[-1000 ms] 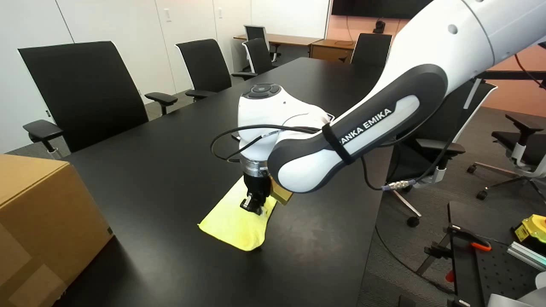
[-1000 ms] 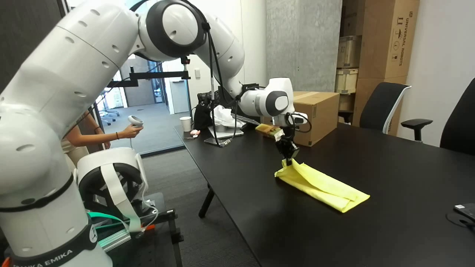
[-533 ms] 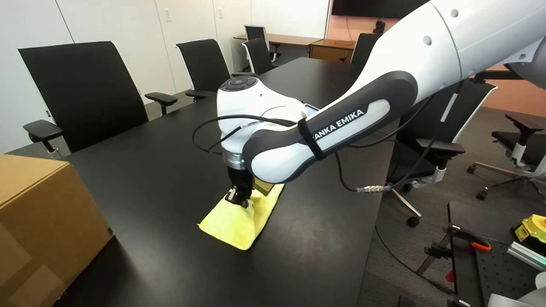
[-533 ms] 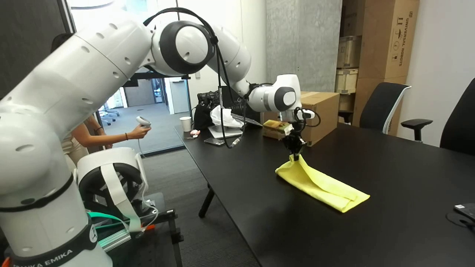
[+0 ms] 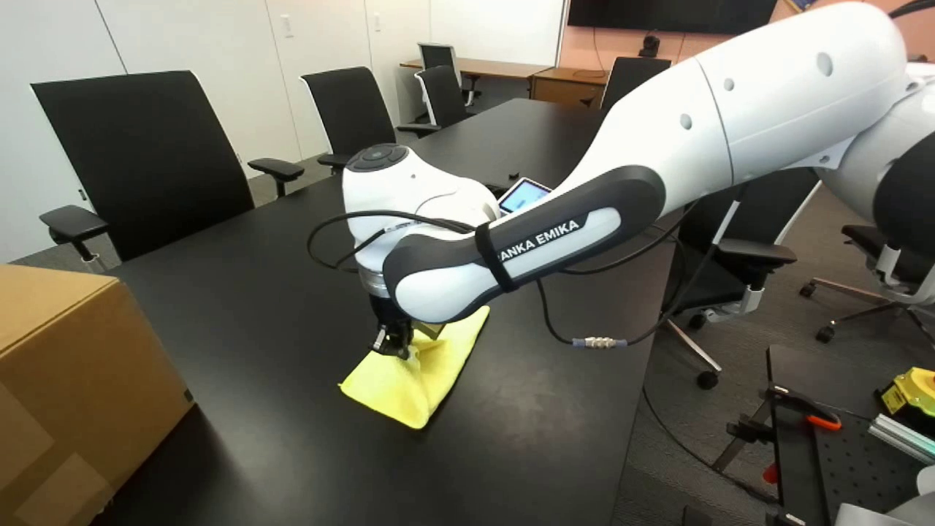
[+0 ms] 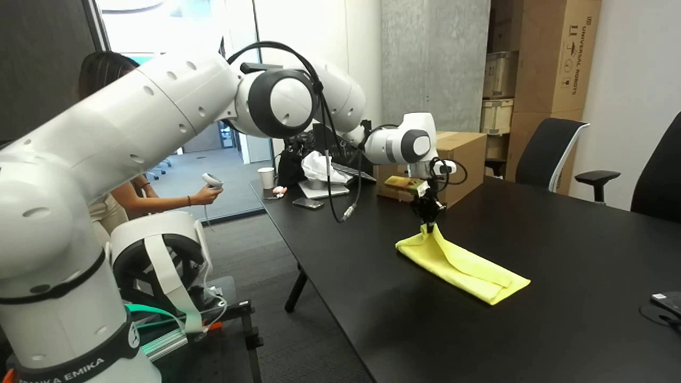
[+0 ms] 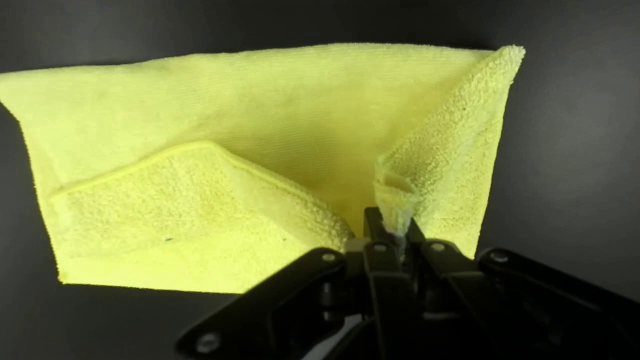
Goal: Fold the yellow towel
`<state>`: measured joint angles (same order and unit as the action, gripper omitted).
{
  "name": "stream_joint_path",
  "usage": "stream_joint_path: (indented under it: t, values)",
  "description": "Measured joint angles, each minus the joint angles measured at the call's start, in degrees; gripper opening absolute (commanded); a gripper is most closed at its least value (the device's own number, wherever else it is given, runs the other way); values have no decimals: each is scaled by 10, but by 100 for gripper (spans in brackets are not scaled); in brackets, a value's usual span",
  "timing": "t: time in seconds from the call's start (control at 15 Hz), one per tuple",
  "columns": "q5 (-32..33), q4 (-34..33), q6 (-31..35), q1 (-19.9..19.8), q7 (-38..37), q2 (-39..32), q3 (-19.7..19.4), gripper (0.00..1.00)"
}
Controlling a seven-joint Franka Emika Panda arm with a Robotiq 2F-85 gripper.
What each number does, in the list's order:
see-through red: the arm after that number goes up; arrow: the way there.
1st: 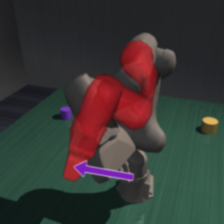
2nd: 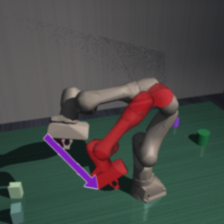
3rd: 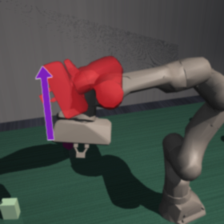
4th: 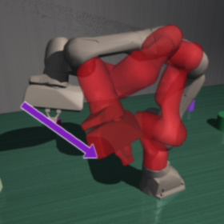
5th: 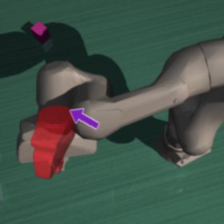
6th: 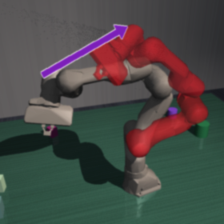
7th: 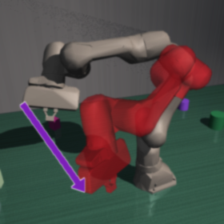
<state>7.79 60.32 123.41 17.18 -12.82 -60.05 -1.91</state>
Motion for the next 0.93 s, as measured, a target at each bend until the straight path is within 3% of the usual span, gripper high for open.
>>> stream_joint_path:
  t: [0.53, 0.93]
  values:
    - [0, -109, -8, 1, 5, -71, 1, 9]
    - [-1, -137, 18, 1, -22, -88, 2, 9]
